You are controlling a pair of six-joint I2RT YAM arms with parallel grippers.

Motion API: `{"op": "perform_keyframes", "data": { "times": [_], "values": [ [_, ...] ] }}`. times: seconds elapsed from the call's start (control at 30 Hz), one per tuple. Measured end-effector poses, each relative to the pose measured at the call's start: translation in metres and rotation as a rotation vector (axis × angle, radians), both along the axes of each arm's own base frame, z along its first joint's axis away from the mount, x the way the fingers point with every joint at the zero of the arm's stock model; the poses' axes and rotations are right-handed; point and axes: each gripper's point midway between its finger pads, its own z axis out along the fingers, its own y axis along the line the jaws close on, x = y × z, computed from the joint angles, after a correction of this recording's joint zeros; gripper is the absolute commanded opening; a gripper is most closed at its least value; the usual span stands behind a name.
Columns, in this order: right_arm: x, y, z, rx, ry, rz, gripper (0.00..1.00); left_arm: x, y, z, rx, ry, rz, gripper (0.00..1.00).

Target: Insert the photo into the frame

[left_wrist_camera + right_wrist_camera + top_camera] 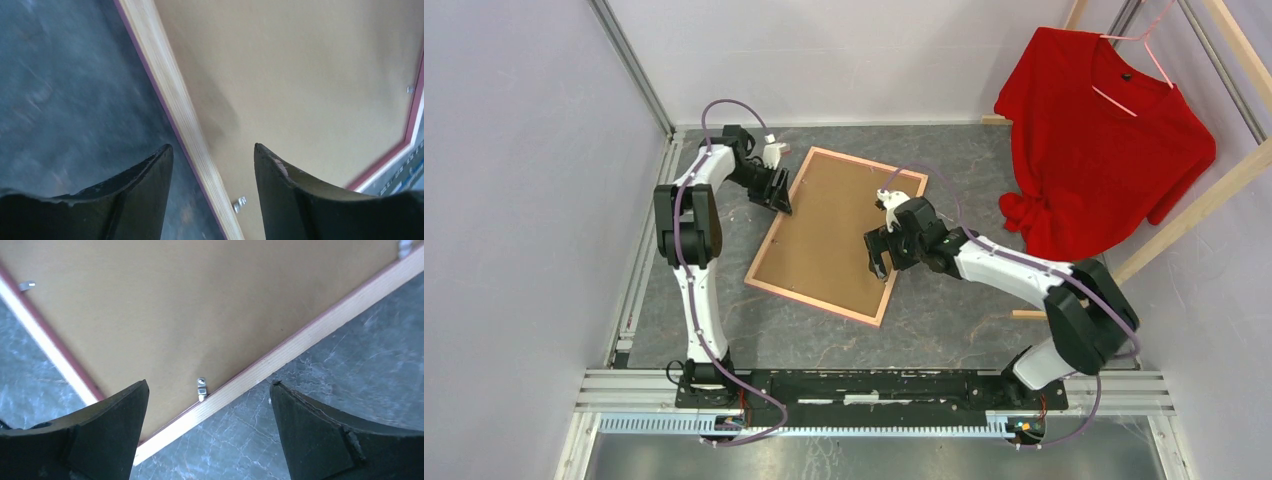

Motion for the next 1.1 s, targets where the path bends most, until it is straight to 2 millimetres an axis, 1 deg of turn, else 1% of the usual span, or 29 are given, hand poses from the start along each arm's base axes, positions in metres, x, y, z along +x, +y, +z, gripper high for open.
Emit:
{"op": "perform_keyframes", "data": {
  "times": [0.03,0.07,0.1,0.13,0.2,0.23,0.3,0.33,0.37,0.4,0.47,0.57,0.6,0.67,0.77,0.87,0.97,1.03,1.1],
  "values": [
    [-0.003,0.003,0.014,-0.003,-0.038,0.034,0.98,-0.009,0.003,0.002,0.016,0.004,-0.012,0.70],
    [-0.005,0.006,0.023,-0.004,-0.064,0.058,0.98,-0.019,0.007,0.005,0.029,0.010,-0.025,0.71],
    [-0.007,0.011,0.033,-0.004,-0.091,0.086,0.98,-0.028,0.008,0.009,0.039,0.011,-0.039,0.71],
    [-0.008,0.018,0.042,-0.006,-0.123,0.114,0.98,-0.041,0.011,0.014,0.048,0.017,-0.055,0.72],
    [-0.016,0.041,0.057,0.004,-0.173,0.197,0.97,-0.062,0.014,0.025,0.059,0.012,-0.089,0.89],
    [-0.024,0.053,0.060,0.011,-0.186,0.243,0.95,-0.070,0.015,0.030,0.063,0.006,-0.105,0.91],
    [-0.045,0.081,0.061,0.016,-0.200,0.353,0.92,-0.089,0.016,0.040,0.068,-0.006,-0.139,0.92],
    [-0.054,0.094,0.059,0.017,-0.199,0.401,0.89,-0.096,0.017,0.042,0.069,-0.008,-0.152,0.94],
    [-0.065,0.110,0.053,0.014,-0.195,0.459,0.87,-0.107,0.018,0.043,0.071,-0.010,-0.172,0.98],
    [-0.069,0.116,0.049,0.012,-0.191,0.483,0.85,-0.114,0.019,0.043,0.071,-0.008,-0.181,1.00],
    [-0.082,0.129,0.031,-0.012,-0.174,0.548,0.82,-0.133,0.023,0.040,0.068,-0.005,-0.211,1.00],
    [-0.091,0.132,0.009,-0.053,-0.148,0.591,0.76,-0.160,0.028,0.037,0.059,0.003,-0.250,1.00],
    [-0.093,0.132,0.001,-0.071,-0.142,0.601,0.74,-0.166,0.030,0.037,0.057,-0.006,-0.263,1.00],
    [-0.097,0.134,-0.004,-0.084,-0.141,0.617,0.70,-0.175,0.031,0.040,0.050,-0.034,-0.286,1.00],
    [-0.100,0.135,-0.009,-0.111,-0.152,0.629,0.68,-0.181,0.030,0.051,0.030,-0.107,-0.318,1.00],
    [-0.102,0.138,-0.010,-0.125,-0.179,0.640,0.65,-0.184,0.025,0.060,0.010,-0.171,-0.336,1.00],
    [-0.103,0.137,-0.014,-0.143,-0.199,0.645,0.61,-0.187,0.023,0.059,0.001,-0.201,-0.339,1.00],
    [-0.104,0.135,-0.018,-0.156,-0.205,0.645,0.59,-0.187,0.022,0.055,-0.001,-0.228,-0.336,1.00],
    [-0.104,0.133,-0.023,-0.170,-0.207,0.643,0.53,-0.189,0.023,0.051,0.006,-0.266,-0.334,1.00]
  ]
}}
